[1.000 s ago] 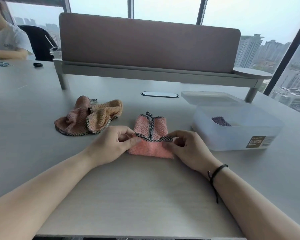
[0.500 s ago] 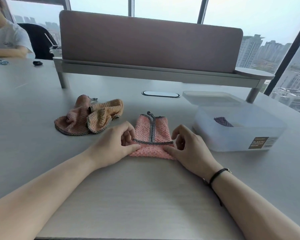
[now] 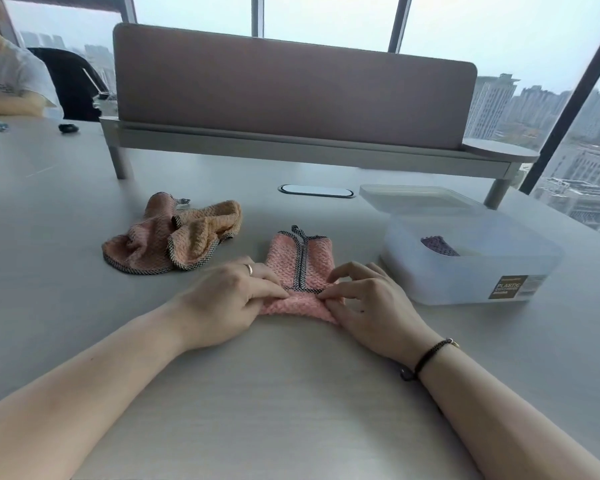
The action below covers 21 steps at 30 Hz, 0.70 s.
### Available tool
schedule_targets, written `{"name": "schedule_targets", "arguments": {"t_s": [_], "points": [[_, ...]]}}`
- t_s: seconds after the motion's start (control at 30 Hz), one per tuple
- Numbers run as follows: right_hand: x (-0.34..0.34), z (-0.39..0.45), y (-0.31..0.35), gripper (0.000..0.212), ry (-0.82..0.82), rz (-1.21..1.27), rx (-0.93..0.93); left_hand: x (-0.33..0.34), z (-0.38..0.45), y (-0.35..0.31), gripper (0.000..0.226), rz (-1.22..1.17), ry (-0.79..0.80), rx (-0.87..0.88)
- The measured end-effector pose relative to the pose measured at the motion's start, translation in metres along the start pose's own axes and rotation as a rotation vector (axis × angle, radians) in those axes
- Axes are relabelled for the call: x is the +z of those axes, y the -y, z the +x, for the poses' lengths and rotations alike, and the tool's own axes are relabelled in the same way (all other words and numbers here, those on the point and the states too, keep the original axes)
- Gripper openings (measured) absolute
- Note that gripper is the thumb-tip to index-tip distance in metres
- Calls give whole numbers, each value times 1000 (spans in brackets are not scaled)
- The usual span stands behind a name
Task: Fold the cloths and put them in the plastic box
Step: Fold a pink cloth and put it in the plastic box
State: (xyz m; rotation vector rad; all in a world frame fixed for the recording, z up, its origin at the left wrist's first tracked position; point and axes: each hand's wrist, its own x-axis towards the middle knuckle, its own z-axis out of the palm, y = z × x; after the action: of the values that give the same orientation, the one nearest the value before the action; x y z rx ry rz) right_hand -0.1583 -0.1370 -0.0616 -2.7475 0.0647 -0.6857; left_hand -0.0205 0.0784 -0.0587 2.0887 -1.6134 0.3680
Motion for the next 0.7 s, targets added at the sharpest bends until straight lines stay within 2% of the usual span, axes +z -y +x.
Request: {"name": "schedule_targets", "arguments": {"t_s": [0.13, 0.2, 0.4, 0.6, 0.7], "points": [[-8, -4, 1, 48, 61, -32, -12, -4, -3, 0, 38, -77, 58, -77], [-10, -4, 2, 54, 90, -91, -38, -5, -4, 2, 45, -76, 76, -80], [-5, -3, 7, 37, 43, -208, -108, -5, -2, 1, 41, -89, 49, -105], [-2, -1, 3, 36, 13, -166, -93, -3, 0, -1, 37, -108, -7, -181], [-5, -2, 4, 32, -13, -56, -54, -2, -1, 3, 17, -214, -55, -240]]}}
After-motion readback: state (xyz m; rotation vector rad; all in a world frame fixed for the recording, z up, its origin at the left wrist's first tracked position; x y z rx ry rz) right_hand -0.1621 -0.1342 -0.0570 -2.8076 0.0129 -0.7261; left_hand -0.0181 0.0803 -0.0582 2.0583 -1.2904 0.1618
